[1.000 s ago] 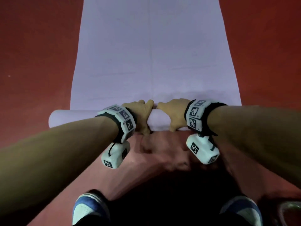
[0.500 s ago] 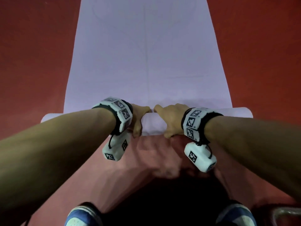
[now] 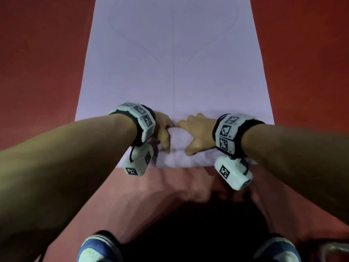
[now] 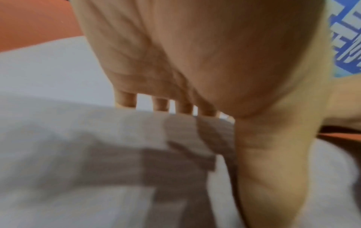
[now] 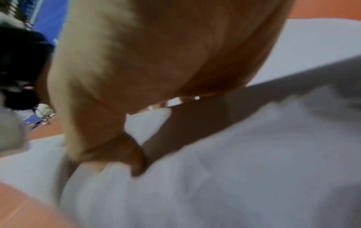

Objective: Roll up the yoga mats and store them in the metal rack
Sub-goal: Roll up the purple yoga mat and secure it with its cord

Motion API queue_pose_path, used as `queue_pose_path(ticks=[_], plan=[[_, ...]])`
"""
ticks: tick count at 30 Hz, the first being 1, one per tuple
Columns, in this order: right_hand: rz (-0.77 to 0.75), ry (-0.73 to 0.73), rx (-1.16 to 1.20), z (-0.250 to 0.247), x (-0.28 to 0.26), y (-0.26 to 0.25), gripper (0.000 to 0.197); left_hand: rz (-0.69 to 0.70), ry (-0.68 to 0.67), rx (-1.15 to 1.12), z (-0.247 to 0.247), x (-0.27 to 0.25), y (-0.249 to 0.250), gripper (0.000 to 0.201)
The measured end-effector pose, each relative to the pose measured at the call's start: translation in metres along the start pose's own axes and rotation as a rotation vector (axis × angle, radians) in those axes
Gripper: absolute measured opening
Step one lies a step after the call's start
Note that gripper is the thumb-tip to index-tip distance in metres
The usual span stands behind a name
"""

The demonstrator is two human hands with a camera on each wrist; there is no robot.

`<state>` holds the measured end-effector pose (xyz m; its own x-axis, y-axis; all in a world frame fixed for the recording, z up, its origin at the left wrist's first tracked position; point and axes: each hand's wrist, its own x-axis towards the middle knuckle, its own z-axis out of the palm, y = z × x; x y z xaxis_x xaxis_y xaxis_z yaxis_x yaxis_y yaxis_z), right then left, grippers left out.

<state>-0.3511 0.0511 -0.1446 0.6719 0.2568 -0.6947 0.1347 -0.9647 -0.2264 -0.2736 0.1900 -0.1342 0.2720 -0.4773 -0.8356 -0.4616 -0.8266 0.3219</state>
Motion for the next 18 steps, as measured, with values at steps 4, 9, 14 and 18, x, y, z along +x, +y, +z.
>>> queue_pose_path(ticks=[4, 9, 14, 18], plan=[[-0.053, 0.02, -0.112, 0.008, 0.001, -0.001, 0.125, -0.015, 0.063, -0.049, 0.001, 0.006, -0.005, 0.048], [0.038, 0.004, 0.069, -0.016, 0.004, -0.001, 0.078, -0.039, 0.064, 0.009, 0.002, -0.006, -0.003, 0.08], [0.064, -0.049, 0.247, -0.032, 0.009, 0.007, 0.055, 0.032, 0.03, -0.105, -0.004, -0.014, -0.004, 0.06], [0.059, -0.076, 0.249, -0.034, 0.005, 0.007, 0.058, 0.022, -0.082, -0.132, -0.008, -0.004, -0.004, 0.048]])
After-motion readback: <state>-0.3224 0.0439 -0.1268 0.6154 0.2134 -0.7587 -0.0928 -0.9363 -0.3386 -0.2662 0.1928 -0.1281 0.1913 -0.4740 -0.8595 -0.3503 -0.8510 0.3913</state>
